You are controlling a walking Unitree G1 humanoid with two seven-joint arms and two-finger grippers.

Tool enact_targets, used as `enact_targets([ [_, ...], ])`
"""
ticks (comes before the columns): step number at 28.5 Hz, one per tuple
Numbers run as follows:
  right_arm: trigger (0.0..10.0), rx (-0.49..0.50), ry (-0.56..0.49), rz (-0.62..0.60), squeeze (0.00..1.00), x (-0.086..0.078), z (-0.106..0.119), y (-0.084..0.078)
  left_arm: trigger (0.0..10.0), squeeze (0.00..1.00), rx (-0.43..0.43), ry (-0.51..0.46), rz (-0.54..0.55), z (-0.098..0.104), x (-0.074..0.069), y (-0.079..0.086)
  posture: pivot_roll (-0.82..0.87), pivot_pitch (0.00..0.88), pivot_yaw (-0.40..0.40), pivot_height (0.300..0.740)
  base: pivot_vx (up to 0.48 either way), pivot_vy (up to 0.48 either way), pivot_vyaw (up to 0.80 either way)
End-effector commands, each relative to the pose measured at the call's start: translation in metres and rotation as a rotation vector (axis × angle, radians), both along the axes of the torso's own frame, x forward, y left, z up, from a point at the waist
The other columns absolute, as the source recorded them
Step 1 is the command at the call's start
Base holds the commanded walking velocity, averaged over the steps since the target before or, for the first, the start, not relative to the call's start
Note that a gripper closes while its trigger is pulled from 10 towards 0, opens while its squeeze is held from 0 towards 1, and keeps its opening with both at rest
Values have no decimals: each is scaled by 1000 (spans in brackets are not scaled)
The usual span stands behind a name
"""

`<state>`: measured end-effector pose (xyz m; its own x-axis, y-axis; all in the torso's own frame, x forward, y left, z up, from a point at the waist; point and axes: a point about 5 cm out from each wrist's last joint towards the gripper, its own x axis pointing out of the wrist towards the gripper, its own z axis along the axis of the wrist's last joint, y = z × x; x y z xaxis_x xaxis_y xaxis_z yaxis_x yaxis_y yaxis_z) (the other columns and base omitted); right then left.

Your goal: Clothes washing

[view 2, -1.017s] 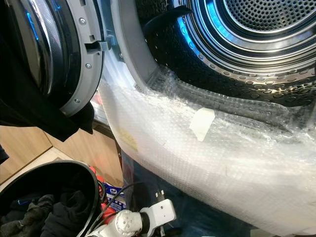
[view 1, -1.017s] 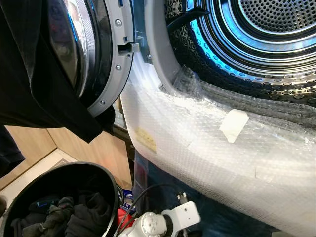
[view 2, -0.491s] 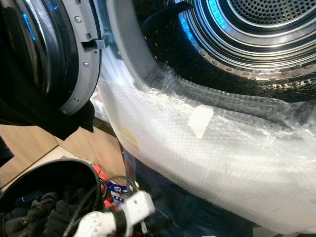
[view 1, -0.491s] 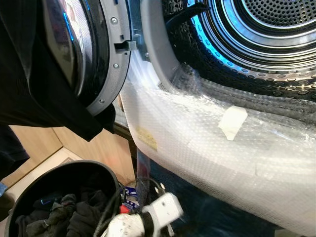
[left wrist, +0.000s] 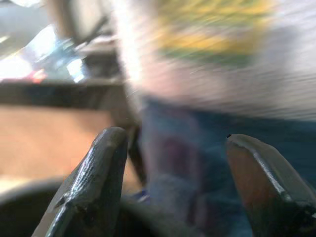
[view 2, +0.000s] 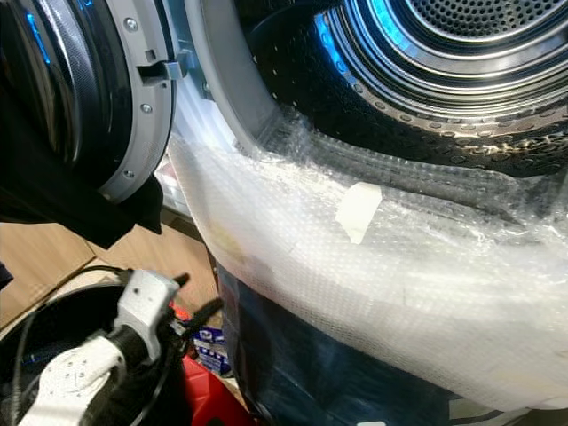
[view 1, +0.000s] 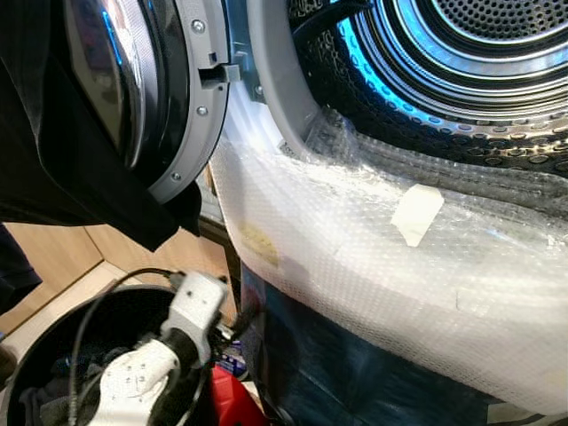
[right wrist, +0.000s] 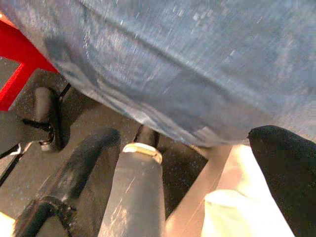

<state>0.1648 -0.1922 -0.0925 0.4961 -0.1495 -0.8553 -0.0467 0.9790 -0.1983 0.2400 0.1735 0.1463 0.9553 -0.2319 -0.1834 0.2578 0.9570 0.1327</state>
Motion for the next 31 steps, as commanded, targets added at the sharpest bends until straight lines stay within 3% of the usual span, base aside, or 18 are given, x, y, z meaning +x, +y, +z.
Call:
enact_targets([
  [1, 10000, -2, 13, 23, 0, -2, -1, 1, 10000, 0, -55, 19, 137, 6, -1, 13, 232, 68, 28, 740, 0, 0, 0],
  [3, 10000, -4, 17, 29, 0, -3, -1, 0, 10000, 0, -84, 45, 235, 5, 0, 24, 241, 68, 23, 740, 0, 0, 0],
  [4, 10000, -5, 23, 32, 0, -3, -2, 0, 10000, 0, -15, 42, 290, 7, 0, 39, 252, 66, 19, 740, 0, 0, 0],
  [8, 10000, -7, 22, 76, 0, 0, -1, 4, 10000, 0, 36, 53, 305, 15, 1, 67, 269, 71, 9, 740, 0, 0, 0],
  [12, 10000, -6, 17, 79, 0, 3, 0, 6, 10000, 0, 142, 12, 437, 28, -4, 110, 280, 71, 7, 740, 0, 0, 0],
  [15, 10000, -3, 15, 83, 0, 5, 1, 8, 10000, 0, 123, 28, 491, 28, -14, 133, 277, 67, 8, 740, 0, 0, 0],
  [21, 10000, -6, 6, 110, 0, 10, 3, 10, 10000, 0, 36, 87, 358, 20, -23, 125, 291, 65, 4, 740, 0, 0, 0],
  [24, 10000, -4, 7, 110, 0, 9, 2, 11, 10000, 0, 51, 137, 349, 12, -35, 135, 289, 67, 7, 740, 0, 0, 0],
  [26, 10000, -2, 8, 110, 0, 9, 2, 12, 10000, 0, 22, 155, 369, 9, -37, 138, 293, 67, 2, 740, 0, 0, 0],
  [31, 10000, -2, 17, 117, 0, 7, 1, 13, 10000, 0, -89, 141, 299, 8, -36, 128, 296, 64, 4, 740, 0, 0, 0],
])
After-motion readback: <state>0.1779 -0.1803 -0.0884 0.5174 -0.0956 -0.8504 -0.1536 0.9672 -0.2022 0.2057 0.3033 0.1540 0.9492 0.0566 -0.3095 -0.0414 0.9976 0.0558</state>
